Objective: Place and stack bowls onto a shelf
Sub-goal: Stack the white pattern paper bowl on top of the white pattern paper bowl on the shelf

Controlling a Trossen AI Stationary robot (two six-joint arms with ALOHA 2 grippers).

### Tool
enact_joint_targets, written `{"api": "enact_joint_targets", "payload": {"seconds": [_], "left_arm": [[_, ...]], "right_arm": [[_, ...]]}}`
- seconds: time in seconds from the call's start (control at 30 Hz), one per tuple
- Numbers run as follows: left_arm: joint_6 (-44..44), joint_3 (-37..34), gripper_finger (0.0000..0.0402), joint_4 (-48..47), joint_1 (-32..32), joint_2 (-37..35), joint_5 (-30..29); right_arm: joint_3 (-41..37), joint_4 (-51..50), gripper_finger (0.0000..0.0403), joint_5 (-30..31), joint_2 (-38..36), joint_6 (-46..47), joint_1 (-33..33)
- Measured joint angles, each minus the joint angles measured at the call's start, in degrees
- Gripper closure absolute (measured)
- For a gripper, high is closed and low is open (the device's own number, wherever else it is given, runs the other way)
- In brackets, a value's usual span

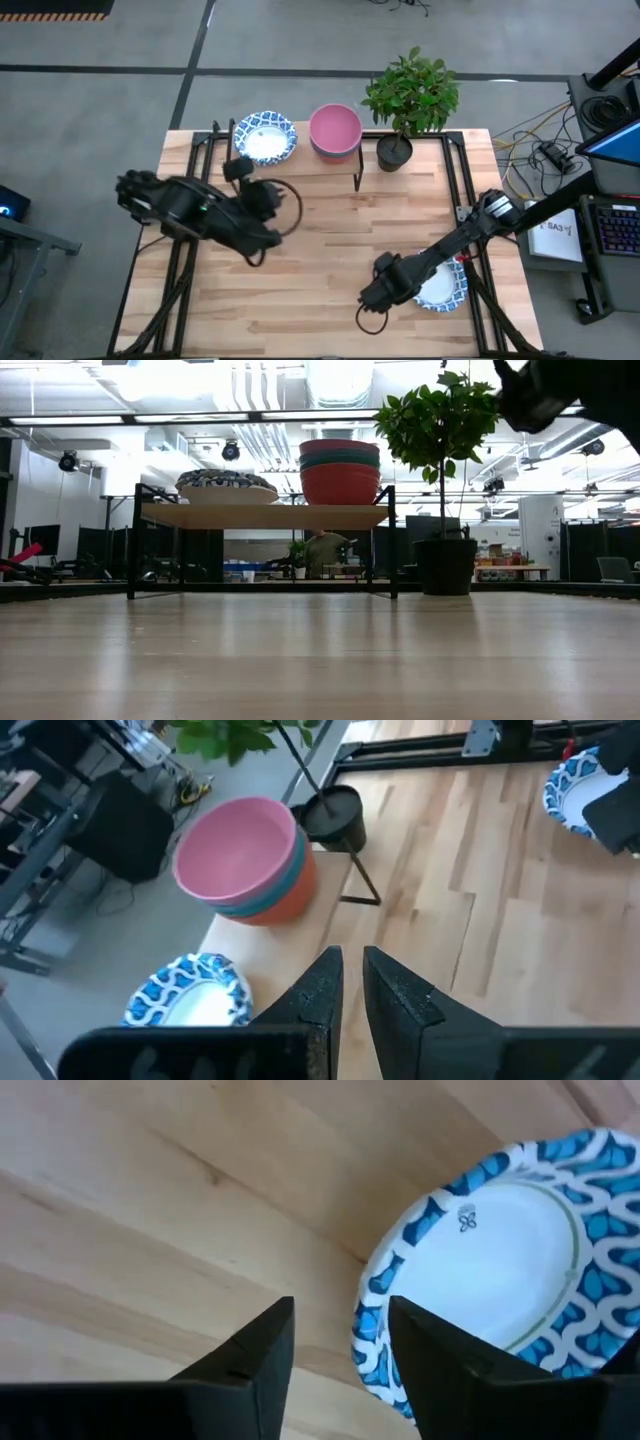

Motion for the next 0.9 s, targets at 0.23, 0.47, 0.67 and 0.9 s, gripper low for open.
{"api": "enact_joint_targets", "payload": {"seconds": [0.23,0.47,0.67,0.9], "left_arm": [[0.90,-7.71,0.0389,-0.29,-0.02,-11.40,-1.50],[-4.50,-22.10,0.0401,5.47,0.00,-24.43,-1.62],[-4.71,-35.10,0.0401,20.10,-0.17,-32.48,-1.49],[-4.95,-45.57,0.0402,34.28,-0.30,-36.50,0.08]], "right_arm": [[-3.11,0.18,0.0244,-0.90,-0.01,5.69,-0.02],[-9.57,4.98,0.0250,-0.89,-0.01,9.93,-0.04],[-13.90,12.23,0.0279,-0.48,-0.01,12.49,-0.02],[-11.65,12.14,0.0380,-0.53,-0.01,12.73,0.11]]}}
